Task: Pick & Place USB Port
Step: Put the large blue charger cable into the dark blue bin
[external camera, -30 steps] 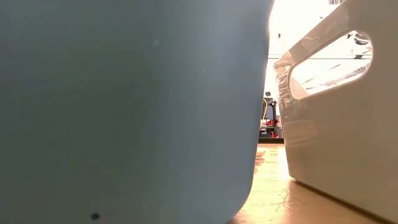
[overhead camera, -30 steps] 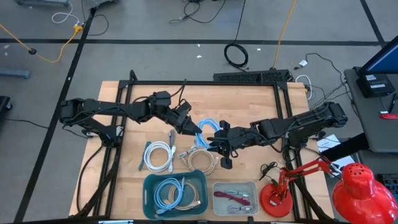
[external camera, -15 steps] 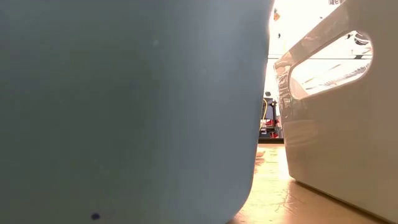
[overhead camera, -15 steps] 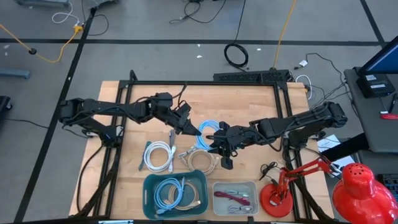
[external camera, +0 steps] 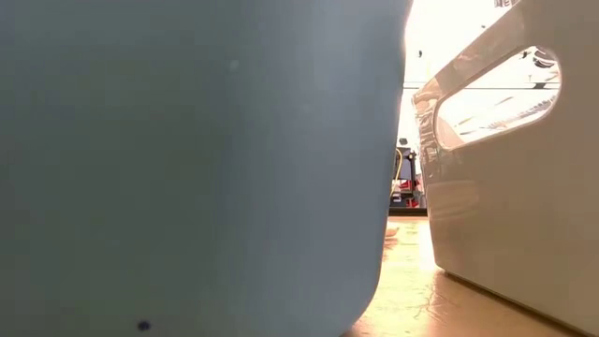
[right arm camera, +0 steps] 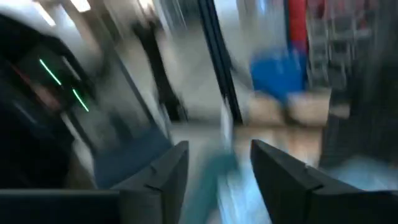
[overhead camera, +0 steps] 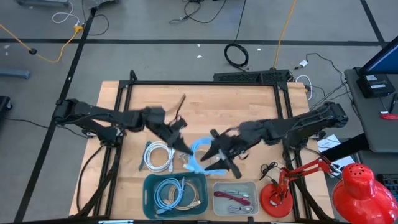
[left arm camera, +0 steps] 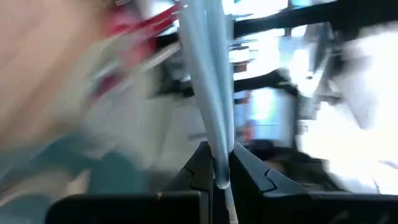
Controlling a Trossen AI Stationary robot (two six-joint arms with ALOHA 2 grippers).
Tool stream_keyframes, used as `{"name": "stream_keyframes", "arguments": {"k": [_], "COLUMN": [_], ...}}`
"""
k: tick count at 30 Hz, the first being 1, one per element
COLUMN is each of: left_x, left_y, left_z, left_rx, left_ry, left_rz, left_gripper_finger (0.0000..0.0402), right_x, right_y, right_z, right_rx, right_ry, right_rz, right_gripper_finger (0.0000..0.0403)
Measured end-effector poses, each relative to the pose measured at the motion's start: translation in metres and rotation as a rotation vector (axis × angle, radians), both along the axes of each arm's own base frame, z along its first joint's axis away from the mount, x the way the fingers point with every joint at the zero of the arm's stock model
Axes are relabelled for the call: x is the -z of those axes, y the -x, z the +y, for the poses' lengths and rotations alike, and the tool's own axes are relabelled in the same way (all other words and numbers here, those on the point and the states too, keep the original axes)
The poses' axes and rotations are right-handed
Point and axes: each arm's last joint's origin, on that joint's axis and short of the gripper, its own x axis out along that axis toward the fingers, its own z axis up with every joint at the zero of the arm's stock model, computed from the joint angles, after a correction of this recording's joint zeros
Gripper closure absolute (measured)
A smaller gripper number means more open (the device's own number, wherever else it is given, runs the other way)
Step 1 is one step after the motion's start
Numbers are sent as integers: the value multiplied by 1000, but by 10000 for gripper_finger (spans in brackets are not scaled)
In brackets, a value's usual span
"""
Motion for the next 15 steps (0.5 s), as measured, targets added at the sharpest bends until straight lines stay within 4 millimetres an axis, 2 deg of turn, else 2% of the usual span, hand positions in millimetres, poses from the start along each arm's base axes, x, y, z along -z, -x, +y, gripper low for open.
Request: {"name": "stream_keyframes", "arguments": {"k": [3, 5, 10, 12, 15], "left_x": [13, 9, 22, 19, 16], "left_y": [13, 27, 50, 57, 61], "left_z": [-17, -30, -75, -89, -104], "left_rx": [18, 40, 117, 112, 80], "left_ry": [-40, -78, -158, -150, -167], "left_rz": [167, 211, 359, 350, 323], "left_gripper_finger": [375, 375, 375, 375, 375], "right_x": [-31, -44, -57, -63, -56], "right_y": [11, 14, 25, 32, 31], "right_z": [4, 7, 3, -1, -1], "right_rx": [-43, -60, -54, -42, -29], "right_ry": [-49, -81, -100, -97, -66], "right_rz": [-167, -256, -317, -321, -265], "right_gripper_finger": [201, 187, 172, 174, 181]}}
